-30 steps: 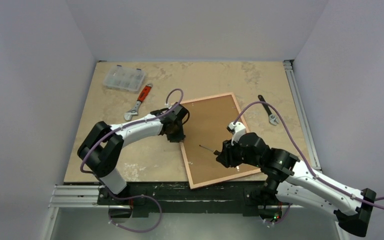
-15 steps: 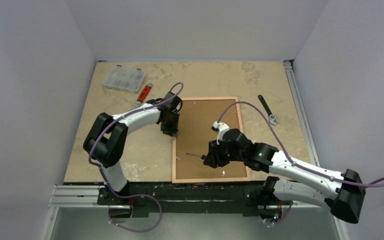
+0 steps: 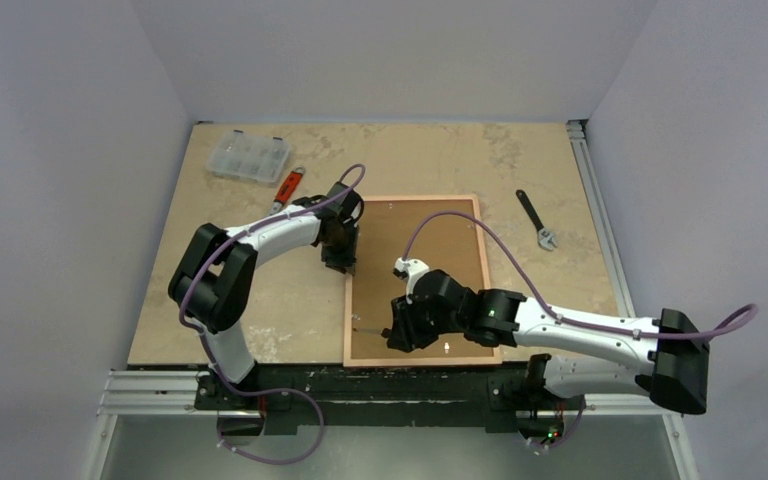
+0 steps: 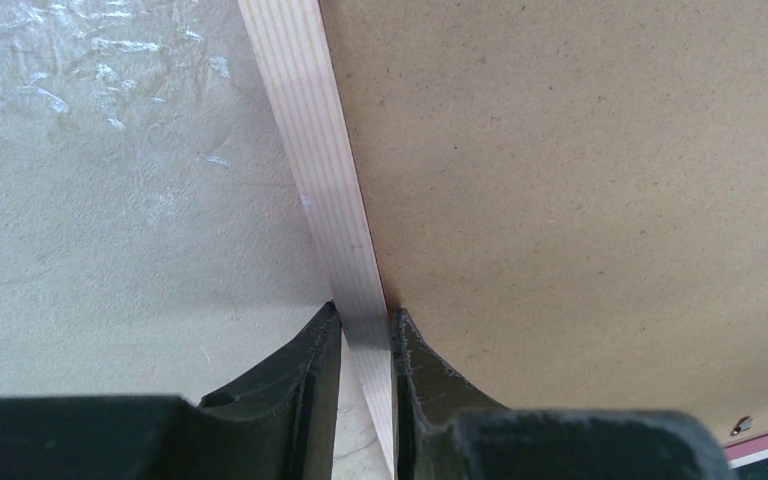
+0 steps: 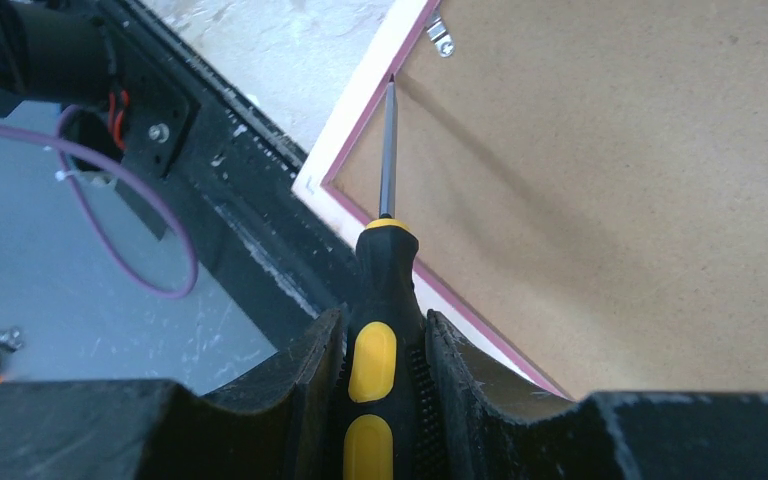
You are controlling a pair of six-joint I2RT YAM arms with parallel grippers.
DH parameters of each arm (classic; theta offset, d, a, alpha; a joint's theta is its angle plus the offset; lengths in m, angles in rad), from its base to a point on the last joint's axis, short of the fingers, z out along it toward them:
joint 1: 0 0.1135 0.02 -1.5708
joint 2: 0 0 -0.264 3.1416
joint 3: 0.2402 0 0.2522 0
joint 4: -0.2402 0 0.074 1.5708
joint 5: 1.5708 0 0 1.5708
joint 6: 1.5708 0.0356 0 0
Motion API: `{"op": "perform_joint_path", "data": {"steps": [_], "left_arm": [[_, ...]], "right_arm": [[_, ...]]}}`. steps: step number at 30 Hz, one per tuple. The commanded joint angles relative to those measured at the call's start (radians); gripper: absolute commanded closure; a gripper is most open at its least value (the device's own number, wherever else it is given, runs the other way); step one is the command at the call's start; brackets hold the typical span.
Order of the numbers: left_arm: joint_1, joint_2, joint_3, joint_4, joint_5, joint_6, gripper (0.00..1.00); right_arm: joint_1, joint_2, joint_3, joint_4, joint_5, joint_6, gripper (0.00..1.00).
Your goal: Take the photo out of the frame
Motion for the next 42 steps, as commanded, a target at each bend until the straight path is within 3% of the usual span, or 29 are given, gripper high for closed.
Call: {"op": "perform_joint_path", "data": {"steps": [1, 22, 31, 37, 42], "left_arm": [[0.000, -0.007, 0.039, 0.010, 0.076, -0.006, 1.00], [0.001, -0.013, 0.014, 0.019, 0.095, -0.031, 1.00], [0.003, -0.046, 0.025, 0.021, 0.127, -0.040, 1.00], [0.025, -0.111, 0.018, 0.010, 0.132, -0.038, 0.75], [0.064, -0.176, 0.004, -0.004, 0.170, -0.044, 0.61]], "right_arm": [[0.027, 0.038, 0.067, 0.007, 0.124, 0.039, 1.00], [0.076, 0.104, 0.123, -0.097, 0.288, 0.097, 1.00], [0.076, -0.069, 0.085, 0.026, 0.302, 0.090, 1.00], [0.056, -0.111, 0.113, -0.058, 0.418, 0.075, 1.00], [-0.049, -0.082, 0.132, -0.072, 0.377, 0.062, 1.00]]}}
